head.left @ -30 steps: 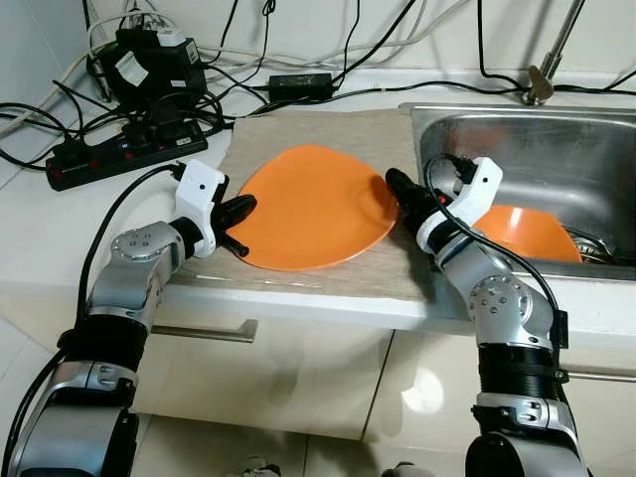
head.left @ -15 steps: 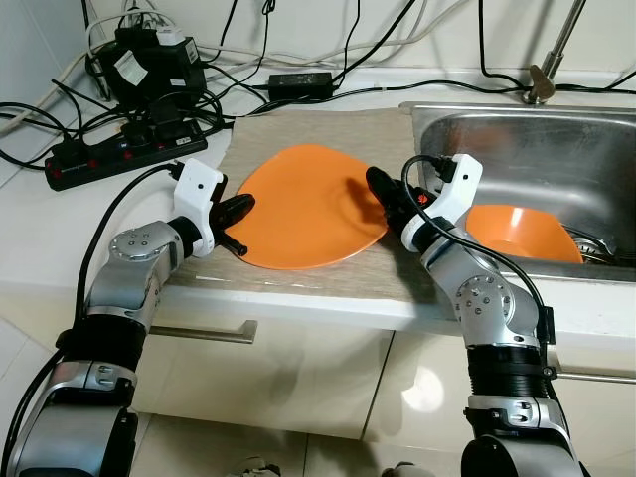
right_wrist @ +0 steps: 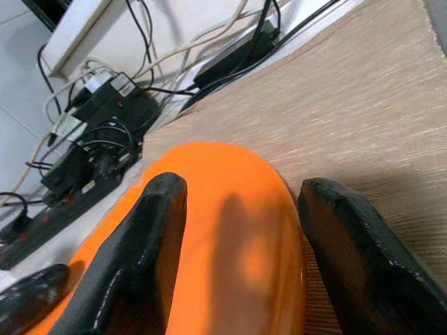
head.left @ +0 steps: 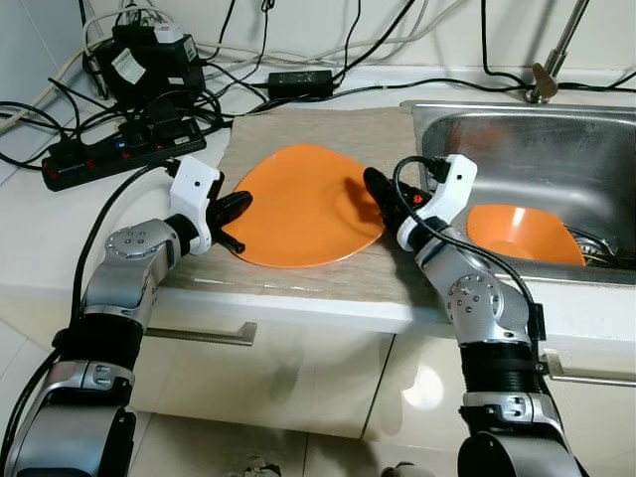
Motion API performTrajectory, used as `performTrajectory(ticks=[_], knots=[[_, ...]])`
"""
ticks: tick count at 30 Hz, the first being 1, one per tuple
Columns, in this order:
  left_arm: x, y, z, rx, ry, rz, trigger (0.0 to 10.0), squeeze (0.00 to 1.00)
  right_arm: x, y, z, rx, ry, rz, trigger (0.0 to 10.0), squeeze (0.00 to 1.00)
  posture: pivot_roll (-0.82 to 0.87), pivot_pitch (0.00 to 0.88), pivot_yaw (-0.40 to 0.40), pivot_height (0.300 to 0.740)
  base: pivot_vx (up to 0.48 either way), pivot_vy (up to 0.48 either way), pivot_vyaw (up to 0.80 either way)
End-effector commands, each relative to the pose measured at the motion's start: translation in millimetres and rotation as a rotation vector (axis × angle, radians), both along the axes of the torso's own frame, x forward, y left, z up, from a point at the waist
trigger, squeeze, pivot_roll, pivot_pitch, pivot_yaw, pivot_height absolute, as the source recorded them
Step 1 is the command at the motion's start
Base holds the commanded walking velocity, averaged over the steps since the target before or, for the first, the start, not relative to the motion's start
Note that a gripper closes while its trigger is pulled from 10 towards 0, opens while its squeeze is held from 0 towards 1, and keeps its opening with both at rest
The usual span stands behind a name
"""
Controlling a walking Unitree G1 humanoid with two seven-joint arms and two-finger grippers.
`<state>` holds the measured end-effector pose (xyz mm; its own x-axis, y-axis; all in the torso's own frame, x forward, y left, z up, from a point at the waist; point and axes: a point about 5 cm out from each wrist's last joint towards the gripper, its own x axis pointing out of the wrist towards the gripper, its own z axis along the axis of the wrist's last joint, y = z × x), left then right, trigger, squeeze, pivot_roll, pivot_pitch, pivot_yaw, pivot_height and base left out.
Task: Kitchen organization
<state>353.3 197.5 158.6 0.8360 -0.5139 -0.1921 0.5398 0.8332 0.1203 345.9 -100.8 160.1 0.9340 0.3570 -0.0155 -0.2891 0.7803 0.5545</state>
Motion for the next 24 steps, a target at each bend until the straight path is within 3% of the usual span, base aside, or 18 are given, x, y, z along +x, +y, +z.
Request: performTrajectory(ticks=[1,2,3,4,5,24], knots=[[-4.1,2.3,-15.2,0.035,0.071,0.004,10.0,0.00,1.4,7.6,-2.2,-0.024,0.013,0.015,10.0,0.00,0.00,0.035,0.058,0.715,0.000,0.000,0.00],[-4.0,2.3,-14.8,0.032,0.071,0.006,10.0,0.00,1.8,7.3,-4.8,-0.037,0.021,0.005,10.0,0.00,0.00,0.034,0.055,0.715,0.000,0.000,0.00],[-4.0,2.6,-14.8,0.031,0.071,0.007,10.0,0.00,2.3,6.2,-6.7,-0.042,0.029,-0.007,8.4,0.00,0.00,0.033,0.053,0.715,0.000,0.000,0.00],[-4.1,2.8,-14.9,0.030,0.071,0.009,10.0,0.00,2.7,5.4,-7.9,-0.044,0.033,-0.015,8.4,0.00,0.00,0.033,0.053,0.715,0.000,0.000,0.00],[-4.1,2.9,-14.9,0.028,0.071,0.011,10.0,0.00,2.8,4.4,-9.2,-0.046,0.035,-0.017,0.0,0.00,0.00,0.033,0.051,0.715,0.000,0.000,0.00],[-2.4,-6.5,-13.9,-0.007,0.059,0.009,10.0,0.00,2.8,0.0,-14.4,-0.088,0.030,-0.043,0.0,0.00,-0.03,0.035,0.039,0.715,0.000,0.000,0.00]])
